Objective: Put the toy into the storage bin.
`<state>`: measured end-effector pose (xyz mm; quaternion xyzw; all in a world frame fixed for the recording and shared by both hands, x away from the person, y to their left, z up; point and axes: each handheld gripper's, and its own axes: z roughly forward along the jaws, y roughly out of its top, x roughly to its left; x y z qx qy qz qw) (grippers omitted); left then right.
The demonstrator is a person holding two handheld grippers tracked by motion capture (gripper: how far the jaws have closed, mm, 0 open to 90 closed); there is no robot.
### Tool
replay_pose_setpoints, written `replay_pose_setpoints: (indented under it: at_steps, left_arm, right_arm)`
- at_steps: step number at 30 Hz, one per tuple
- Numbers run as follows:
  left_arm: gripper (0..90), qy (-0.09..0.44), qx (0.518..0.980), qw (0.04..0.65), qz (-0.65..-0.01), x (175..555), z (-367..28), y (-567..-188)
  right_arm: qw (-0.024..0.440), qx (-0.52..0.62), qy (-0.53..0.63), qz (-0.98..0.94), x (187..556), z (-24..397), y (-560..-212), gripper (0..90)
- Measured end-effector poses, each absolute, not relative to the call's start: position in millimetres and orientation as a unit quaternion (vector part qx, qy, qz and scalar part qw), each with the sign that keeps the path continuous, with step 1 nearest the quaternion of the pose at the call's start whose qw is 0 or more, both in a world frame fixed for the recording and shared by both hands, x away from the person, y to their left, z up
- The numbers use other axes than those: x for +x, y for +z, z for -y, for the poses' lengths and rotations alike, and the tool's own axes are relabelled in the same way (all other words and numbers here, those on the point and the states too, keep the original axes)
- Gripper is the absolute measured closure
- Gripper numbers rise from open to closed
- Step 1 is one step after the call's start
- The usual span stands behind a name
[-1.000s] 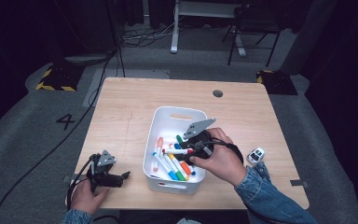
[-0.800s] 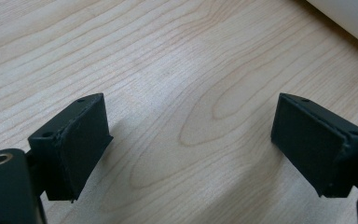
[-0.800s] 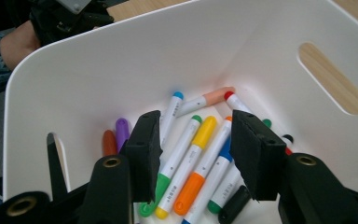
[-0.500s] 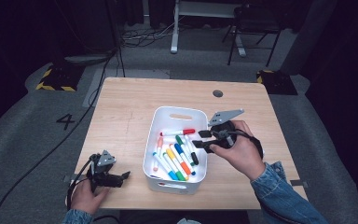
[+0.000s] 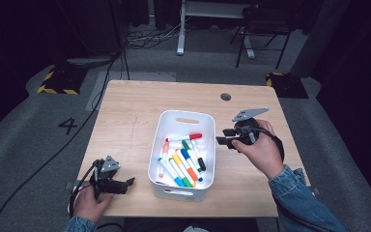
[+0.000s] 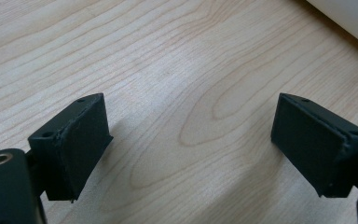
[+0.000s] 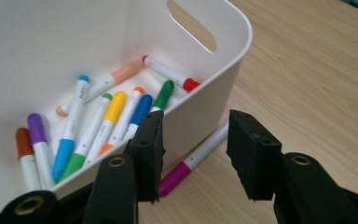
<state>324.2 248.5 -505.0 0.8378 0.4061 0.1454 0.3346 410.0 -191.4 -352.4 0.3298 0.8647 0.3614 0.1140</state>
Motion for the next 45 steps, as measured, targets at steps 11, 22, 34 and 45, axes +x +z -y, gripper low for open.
replay_pose_setpoints:
  at_steps: [11,22,34,45]
  left_arm:
    - [11.5,0.148,0.839,0.334,-0.403,324,-249,-505]
    - [11.5,0.146,0.839,0.333,-0.405,323,-249,-505]
    - [11.5,0.146,0.840,0.332,-0.404,323,-249,-505]
    - [11.5,0.146,0.839,0.333,-0.404,323,-249,-505]
  right_arm:
    - [0.102,0.346,0.328,-0.873,438,193,-391,51.4]
    - [0.099,0.329,0.313,-0.885,445,180,-409,55.8]
    - [0.085,0.339,0.296,-0.889,455,160,-435,50.9]
    - [0.071,0.372,0.257,-0.889,470,165,-470,56.8]
